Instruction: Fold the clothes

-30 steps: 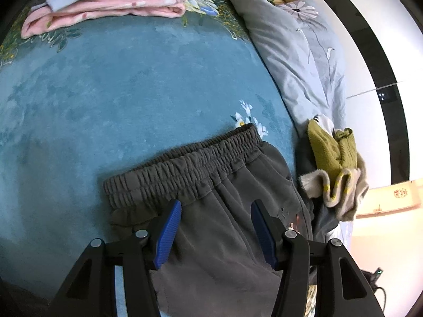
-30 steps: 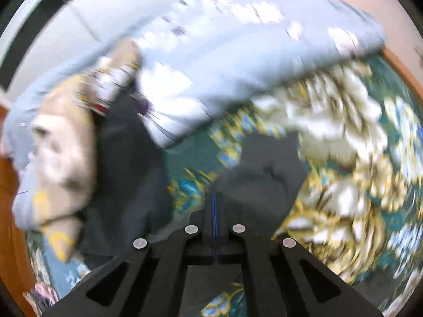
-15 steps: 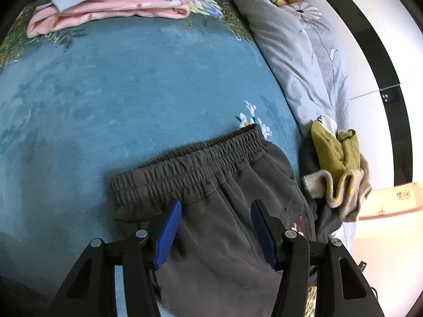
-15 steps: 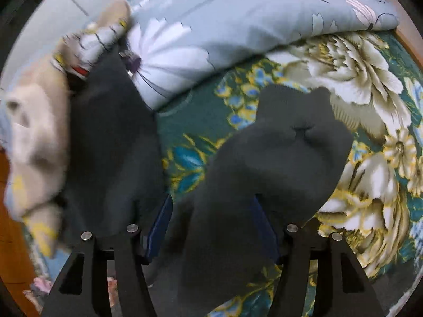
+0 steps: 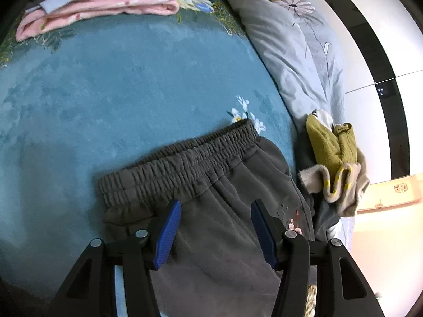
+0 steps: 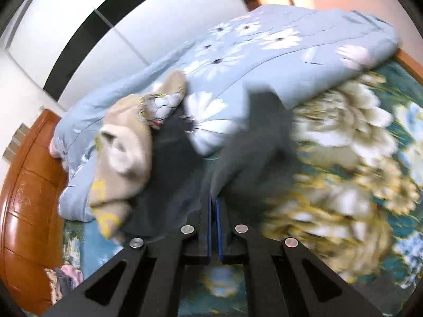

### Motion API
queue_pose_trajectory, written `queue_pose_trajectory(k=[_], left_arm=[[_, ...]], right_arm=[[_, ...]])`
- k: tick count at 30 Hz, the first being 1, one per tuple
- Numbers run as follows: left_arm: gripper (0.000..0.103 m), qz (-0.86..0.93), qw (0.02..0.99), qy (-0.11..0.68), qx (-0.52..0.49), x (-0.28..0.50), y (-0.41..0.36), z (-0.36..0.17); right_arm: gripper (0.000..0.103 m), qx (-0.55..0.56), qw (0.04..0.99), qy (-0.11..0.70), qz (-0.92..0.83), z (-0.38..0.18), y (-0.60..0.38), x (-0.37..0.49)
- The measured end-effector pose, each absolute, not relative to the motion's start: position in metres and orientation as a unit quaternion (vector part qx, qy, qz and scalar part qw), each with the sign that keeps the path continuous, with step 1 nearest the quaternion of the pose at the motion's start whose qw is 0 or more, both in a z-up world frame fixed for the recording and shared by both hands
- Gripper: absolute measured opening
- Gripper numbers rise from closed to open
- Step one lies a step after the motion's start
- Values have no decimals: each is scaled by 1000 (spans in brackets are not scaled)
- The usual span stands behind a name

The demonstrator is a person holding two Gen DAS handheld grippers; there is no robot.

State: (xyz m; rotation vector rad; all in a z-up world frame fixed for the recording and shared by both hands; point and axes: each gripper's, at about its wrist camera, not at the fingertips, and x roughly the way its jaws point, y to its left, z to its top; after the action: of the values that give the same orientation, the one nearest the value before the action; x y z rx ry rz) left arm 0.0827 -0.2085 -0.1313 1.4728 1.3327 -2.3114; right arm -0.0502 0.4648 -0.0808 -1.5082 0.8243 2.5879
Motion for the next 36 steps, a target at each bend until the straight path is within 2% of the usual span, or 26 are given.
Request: queue_pose_trajectory(k=[3,6,8,13,16,18,21,24,29,32,33,35,36], left_arm=[[59,-761,47,430,484,84,-208,-128],[59,-769,58,438,461,92,-217,-121],[59,-766,81,458,443,100,-229,-120],[61,-736,171,496,427,121,-257,-130],[62,-719,178,486,464,115,-256,-141],[62,-708,171,481,489,111,-253,-149],[64,-691,159,472,525,105,-248,-160],[68,-672,147,462,560,98,-242,-172],[68,-649,131,455,595,92,-237,-185],[66,-655,122,449,596,91,-237,-182],[64,-655,117,445,599,91,-236,-181],[49,-657,117,438,603,91,-234,-179],[46,-659,116,443,597,93,-235,-178]], right_arm=[[5,-543,69,265,794,-130,499,-23],[5,-554,121,339,751,-167,523,8],[5,-558,134,344,743,-170,529,16],[6,-534,127,323,771,-137,542,15],[15,-541,111,293,780,-118,544,23],[28,-546,102,273,785,-107,545,32],[37,-555,93,258,786,-96,553,58],[57,-573,78,279,767,-100,566,91],[57,-636,45,362,681,-155,569,149],[57,-633,57,390,666,-180,558,169],[57,-626,61,401,666,-186,556,171],[57,-609,77,419,669,-191,550,172],[52,-601,85,420,675,-189,548,170]])
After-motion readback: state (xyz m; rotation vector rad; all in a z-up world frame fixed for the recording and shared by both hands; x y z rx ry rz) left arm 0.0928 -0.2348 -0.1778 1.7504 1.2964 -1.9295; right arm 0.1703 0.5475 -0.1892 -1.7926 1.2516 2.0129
